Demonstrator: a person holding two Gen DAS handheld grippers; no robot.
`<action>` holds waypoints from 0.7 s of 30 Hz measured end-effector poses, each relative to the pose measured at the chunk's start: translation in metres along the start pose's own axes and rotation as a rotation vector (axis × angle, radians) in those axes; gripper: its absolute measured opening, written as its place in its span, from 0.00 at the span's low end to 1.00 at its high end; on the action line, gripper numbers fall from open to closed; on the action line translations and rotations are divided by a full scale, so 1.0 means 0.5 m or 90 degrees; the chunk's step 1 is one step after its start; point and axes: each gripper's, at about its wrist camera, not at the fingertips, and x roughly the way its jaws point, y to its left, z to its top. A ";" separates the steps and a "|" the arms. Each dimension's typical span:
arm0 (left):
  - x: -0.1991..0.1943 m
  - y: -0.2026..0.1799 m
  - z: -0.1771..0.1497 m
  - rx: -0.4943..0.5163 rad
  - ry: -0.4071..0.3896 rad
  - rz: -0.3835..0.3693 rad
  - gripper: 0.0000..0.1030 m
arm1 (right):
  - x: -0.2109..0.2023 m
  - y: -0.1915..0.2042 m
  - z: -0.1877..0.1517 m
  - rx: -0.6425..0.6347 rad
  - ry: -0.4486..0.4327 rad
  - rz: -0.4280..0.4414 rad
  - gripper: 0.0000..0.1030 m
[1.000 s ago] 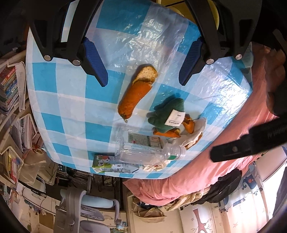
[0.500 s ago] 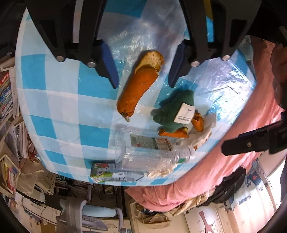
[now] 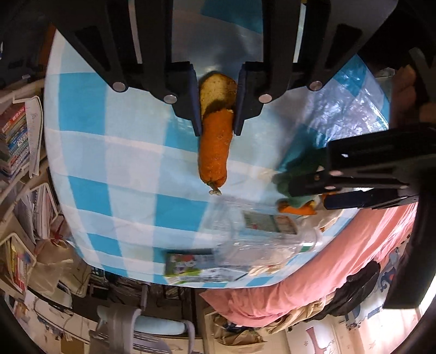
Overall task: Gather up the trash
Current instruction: 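Grasp the green labeled cloth with the left gripper while the right gripper grasps an orange peel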
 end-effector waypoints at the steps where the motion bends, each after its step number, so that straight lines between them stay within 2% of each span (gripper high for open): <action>1: 0.008 -0.007 0.000 0.005 0.017 -0.015 0.50 | 0.000 -0.004 0.000 0.002 0.001 0.000 0.23; 3: 0.014 -0.016 -0.003 0.007 0.020 -0.016 0.47 | -0.005 -0.011 -0.004 0.007 0.004 0.002 0.23; 5: 0.011 -0.032 -0.006 0.037 0.019 -0.017 0.38 | -0.008 -0.015 -0.003 0.011 0.006 0.005 0.23; 6: 0.005 -0.033 -0.006 0.036 0.019 -0.029 0.37 | -0.010 -0.017 -0.004 0.012 0.006 0.007 0.23; 8: -0.009 -0.029 -0.008 0.027 0.018 -0.055 0.35 | -0.014 -0.021 -0.004 0.016 0.004 0.009 0.23; 14: -0.091 0.026 -0.006 -0.040 -0.048 -0.116 0.35 | -0.036 -0.021 -0.006 0.030 -0.018 0.035 0.23; 21: -0.149 0.084 -0.023 -0.093 -0.110 -0.099 0.35 | -0.053 0.021 -0.006 0.006 -0.045 0.067 0.23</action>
